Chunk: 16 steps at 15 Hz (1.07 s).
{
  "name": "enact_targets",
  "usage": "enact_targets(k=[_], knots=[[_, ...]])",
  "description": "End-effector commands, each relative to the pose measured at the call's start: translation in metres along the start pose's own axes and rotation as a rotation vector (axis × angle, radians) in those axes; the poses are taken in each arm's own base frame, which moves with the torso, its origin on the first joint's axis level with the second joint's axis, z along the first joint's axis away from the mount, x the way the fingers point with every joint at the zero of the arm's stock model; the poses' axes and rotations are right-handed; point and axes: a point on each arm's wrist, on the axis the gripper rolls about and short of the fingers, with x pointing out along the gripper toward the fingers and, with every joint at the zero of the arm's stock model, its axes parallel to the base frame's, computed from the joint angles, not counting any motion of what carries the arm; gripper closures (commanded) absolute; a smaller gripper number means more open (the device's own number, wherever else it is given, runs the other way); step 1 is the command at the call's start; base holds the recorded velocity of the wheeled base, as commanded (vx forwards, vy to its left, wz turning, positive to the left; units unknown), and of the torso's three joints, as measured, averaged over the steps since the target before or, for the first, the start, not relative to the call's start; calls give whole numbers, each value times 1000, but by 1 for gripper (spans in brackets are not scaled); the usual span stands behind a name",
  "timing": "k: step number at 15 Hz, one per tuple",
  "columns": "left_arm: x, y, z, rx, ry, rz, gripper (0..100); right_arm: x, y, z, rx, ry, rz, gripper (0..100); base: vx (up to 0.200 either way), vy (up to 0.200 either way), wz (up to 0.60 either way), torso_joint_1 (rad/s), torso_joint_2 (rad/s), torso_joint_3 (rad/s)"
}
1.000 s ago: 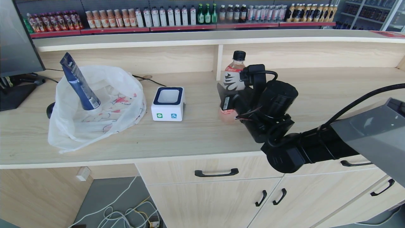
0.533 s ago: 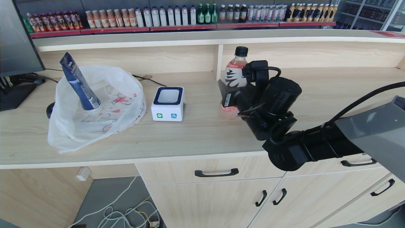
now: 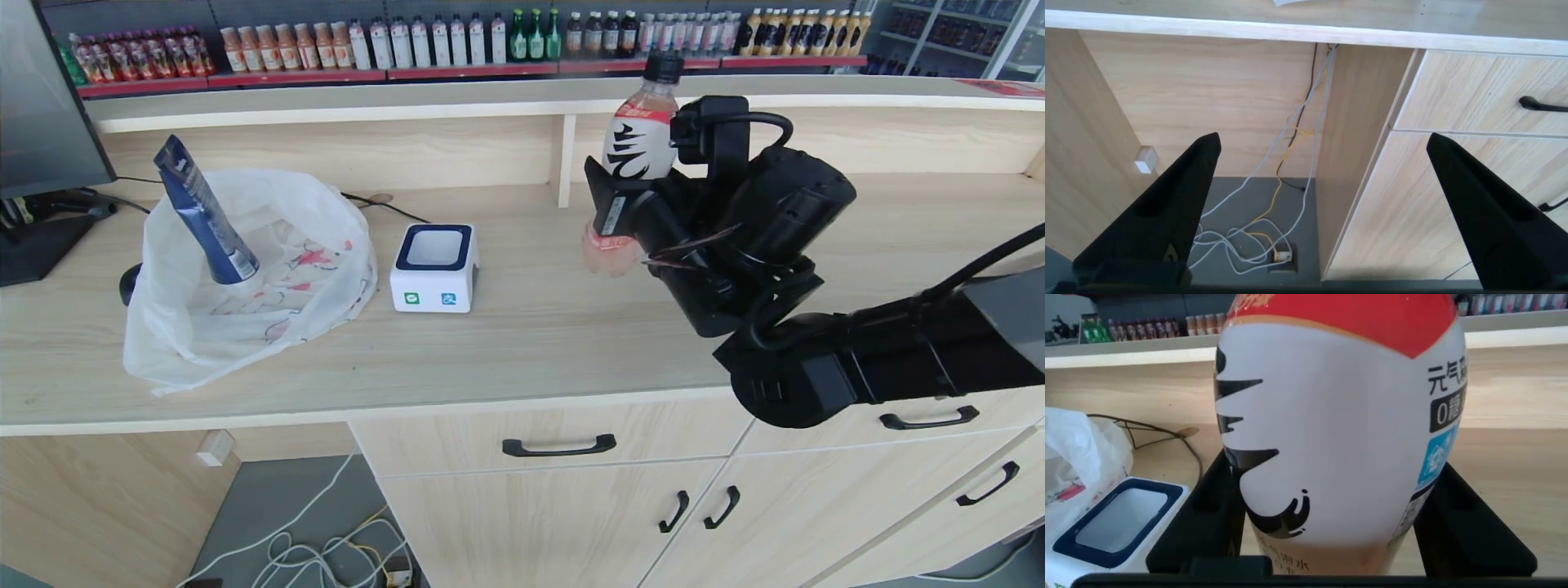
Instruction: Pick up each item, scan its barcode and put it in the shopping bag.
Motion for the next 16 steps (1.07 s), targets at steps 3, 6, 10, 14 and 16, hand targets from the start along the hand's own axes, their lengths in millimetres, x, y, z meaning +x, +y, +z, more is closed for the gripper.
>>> enact_targets(k=[3,6,10,14,16], knots=[[0,0,0,0,0,0,0,-33,-14,44,10,-30,0,100,0,0,0,0,0,0],[0,0,0,0,0,0,0,-65,-24,54,7,-6,6,100,0,0,0,0,0,0],[0,0,0,0,0,0,0,-107,-38,63,6,15,11,100,0,0,0,0,0,0],[0,0,0,0,0,0,0,-145,-52,74,4,27,14,100,0,0,0,0,0,0],[0,0,0,0,0,0,0,-170,-54,77,12,39,44,100,0,0,0,0,0,0]])
